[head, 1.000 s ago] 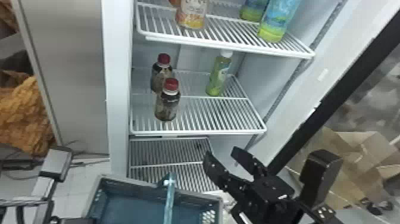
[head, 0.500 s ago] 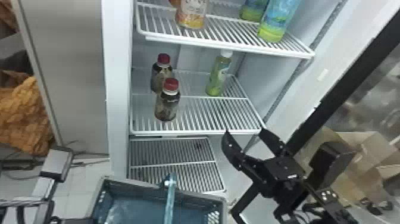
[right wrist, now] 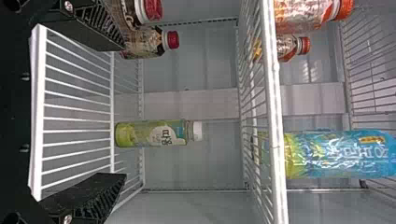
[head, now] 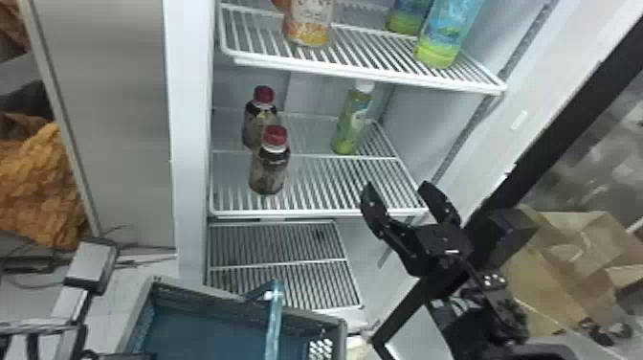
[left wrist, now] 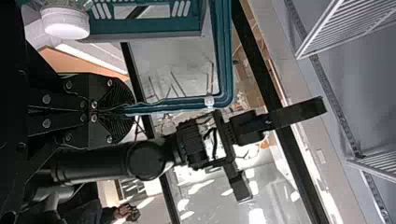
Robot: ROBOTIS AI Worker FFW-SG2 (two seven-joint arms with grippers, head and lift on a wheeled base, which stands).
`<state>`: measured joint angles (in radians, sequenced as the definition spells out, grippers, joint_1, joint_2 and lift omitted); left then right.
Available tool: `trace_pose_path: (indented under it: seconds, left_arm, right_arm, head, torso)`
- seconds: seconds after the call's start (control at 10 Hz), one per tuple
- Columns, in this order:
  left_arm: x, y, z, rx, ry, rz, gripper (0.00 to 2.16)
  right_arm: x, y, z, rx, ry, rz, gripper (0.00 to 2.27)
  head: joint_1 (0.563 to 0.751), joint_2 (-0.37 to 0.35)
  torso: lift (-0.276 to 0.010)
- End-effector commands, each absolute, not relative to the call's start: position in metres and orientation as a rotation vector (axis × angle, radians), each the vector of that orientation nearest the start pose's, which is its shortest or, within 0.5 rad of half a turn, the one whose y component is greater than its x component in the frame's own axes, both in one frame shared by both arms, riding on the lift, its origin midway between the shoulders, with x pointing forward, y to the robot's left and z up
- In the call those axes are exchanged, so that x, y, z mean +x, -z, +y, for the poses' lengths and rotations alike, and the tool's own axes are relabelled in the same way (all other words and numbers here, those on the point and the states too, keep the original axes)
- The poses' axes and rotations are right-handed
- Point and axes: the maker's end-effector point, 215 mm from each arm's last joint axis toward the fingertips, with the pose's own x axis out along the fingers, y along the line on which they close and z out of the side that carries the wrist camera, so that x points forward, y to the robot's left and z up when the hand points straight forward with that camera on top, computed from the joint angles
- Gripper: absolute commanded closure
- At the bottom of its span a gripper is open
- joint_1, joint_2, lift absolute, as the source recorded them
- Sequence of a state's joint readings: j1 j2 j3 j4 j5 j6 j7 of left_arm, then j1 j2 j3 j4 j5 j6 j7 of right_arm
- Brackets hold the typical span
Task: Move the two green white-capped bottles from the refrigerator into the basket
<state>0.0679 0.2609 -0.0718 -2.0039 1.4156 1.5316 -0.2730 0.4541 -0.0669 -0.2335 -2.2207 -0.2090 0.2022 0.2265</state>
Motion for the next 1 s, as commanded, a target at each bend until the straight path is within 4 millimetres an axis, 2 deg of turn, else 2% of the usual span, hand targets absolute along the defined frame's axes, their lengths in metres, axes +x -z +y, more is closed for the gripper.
trace_pose_path:
  seconds: [0.0, 0.2, 0.5, 0.9]
  left_arm:
    - [0.25, 0.309, -0.027, -0.807, 1.359, 1.075, 1.16]
    - [0.249, 0.309, -0.027, -0.81, 1.362, 1.077, 1.16]
    - [0.249, 0.309, -0.027, -0.809, 1.36, 1.078, 1.16]
    - [0.249, 0.309, -0.027, -0.803, 1.363, 1.079, 1.16]
  right_arm:
    - [0.475, 0.273, -0.303, 0.037, -0.074, -0.032, 0.07]
    - [0.496, 0.287, -0.313, 0.045, -0.054, -0.037, 0.07]
    - [0.529, 0.287, -0.324, 0.03, -0.032, -0.095, 0.07]
    - [0.563, 0.302, -0.342, 0.011, 0.001, -0.102, 0.07]
  head:
    - [0.695, -0.35]
    - [0.695, -0.35]
    - [0.695, -0.35]
    - [0.695, -0.35]
  torso:
    - [-0.263]
    - [-0.263]
    - [-0.263]
    - [-0.263]
